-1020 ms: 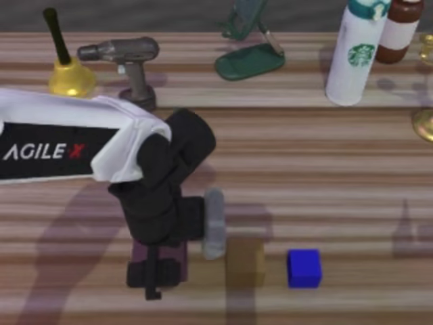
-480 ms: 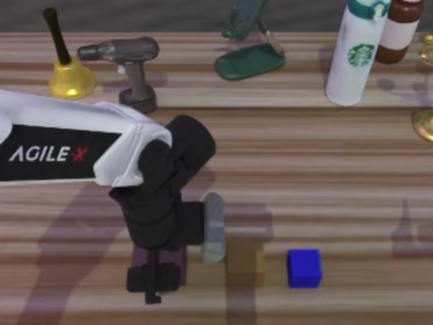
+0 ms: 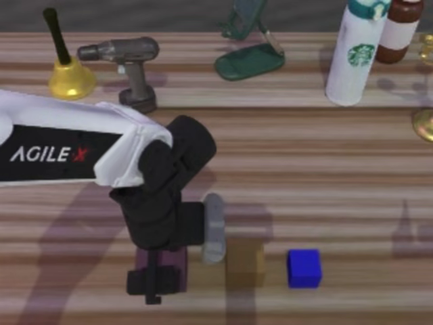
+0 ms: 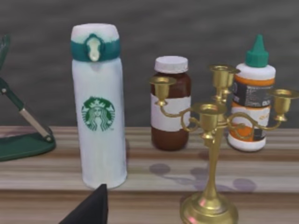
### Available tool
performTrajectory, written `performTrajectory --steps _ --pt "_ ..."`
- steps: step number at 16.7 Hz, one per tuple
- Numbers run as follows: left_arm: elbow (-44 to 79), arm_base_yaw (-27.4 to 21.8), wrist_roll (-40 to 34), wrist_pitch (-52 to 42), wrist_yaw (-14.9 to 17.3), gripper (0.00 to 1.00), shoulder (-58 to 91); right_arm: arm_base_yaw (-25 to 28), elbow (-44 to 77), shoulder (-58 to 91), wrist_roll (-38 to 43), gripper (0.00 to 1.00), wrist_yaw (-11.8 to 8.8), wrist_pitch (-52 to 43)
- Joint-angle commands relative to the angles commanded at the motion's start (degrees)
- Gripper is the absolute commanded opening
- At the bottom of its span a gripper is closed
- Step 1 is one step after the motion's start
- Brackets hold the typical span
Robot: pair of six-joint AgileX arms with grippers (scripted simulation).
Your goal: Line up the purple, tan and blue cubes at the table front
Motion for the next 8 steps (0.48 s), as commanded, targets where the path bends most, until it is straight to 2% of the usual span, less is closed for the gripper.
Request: performTrajectory --steps 1,2,8 --pt "0.0 0.0 0.0 0.0 0.0 0.98 0.0 0.0 0.0 0.0 0.0 1.0 0.0 0.0" --pt "0.0 0.0 0.0 0.0 0.0 1.0 0.0 0.0 0.0 0.0 0.0 1.0 0.0 0.0" --pt "0.0 0.0 0.0 0.0 0.0 1.0 0.0 0.0 0.0 0.0 0.0 1.0 0.0 0.0"
